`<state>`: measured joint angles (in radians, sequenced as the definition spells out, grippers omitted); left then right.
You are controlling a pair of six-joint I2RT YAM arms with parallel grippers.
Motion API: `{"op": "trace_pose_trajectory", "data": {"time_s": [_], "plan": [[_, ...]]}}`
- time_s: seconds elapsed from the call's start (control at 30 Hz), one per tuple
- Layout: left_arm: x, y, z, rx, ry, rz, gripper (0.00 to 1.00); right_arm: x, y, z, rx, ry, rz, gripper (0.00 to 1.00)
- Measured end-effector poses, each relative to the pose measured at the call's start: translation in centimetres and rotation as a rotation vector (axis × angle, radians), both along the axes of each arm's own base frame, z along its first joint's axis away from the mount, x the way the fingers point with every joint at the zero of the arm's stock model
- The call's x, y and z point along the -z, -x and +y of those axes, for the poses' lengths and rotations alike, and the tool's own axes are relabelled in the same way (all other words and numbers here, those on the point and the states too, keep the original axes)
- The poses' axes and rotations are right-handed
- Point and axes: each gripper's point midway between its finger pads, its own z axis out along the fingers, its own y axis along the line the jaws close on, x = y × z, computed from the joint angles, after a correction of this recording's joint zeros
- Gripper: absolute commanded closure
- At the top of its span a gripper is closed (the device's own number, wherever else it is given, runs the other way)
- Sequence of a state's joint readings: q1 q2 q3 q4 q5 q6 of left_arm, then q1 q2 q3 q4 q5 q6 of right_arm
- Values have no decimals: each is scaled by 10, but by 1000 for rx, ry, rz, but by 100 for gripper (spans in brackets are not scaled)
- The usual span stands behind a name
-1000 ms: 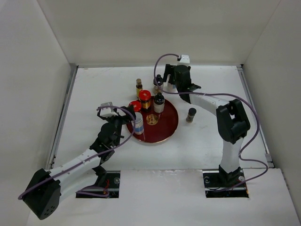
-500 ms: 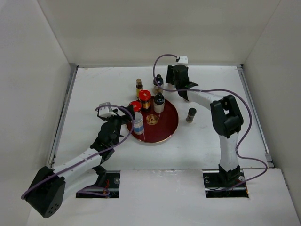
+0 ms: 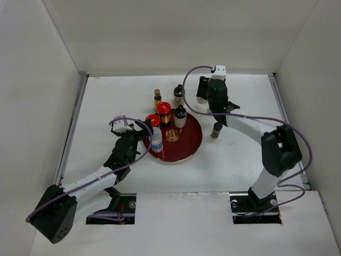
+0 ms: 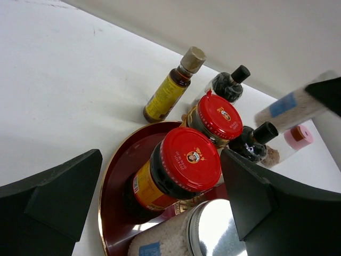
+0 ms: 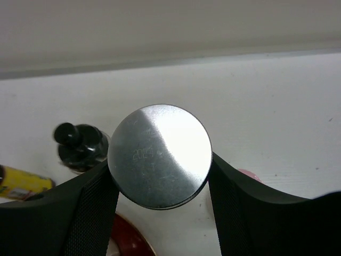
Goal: Organize the condiment bottles
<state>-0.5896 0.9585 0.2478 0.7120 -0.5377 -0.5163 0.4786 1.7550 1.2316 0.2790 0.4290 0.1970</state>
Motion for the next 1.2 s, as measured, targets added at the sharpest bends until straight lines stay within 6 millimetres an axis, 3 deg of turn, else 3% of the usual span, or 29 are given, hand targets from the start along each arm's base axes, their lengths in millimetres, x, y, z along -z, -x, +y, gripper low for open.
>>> {"op": "trace_pose_trajectory", "data": {"time_s": [0.13, 0.23, 0.3, 0.57, 0.77, 0.93, 1.1, 1.2], "plan": [[-1, -1, 1, -5, 5, -2, 3, -58, 41, 1, -19, -70, -127, 44], [-2, -1, 4, -12, 10, -6, 3, -74, 73, 8, -58, -112, -174, 44], [-5, 1, 6, -16, 19, -17, 3, -67, 90, 13, -85, -117, -164, 44], [-10, 0, 12, -32, 42, -32, 3, 1, 140, 45, -198, -64, -8, 44], [-9, -1, 14, -39, 54, -30, 3, 10, 173, 97, -349, -69, 7, 44], [-8, -1, 13, -38, 56, -27, 3, 34, 168, 130, -393, -46, 32, 44], [-6, 0, 14, -38, 56, -23, 3, 60, 157, 149, -406, 1, 55, 43], [-6, 0, 14, -38, 57, -23, 3, 59, 154, 161, -416, 4, 37, 42]]}}
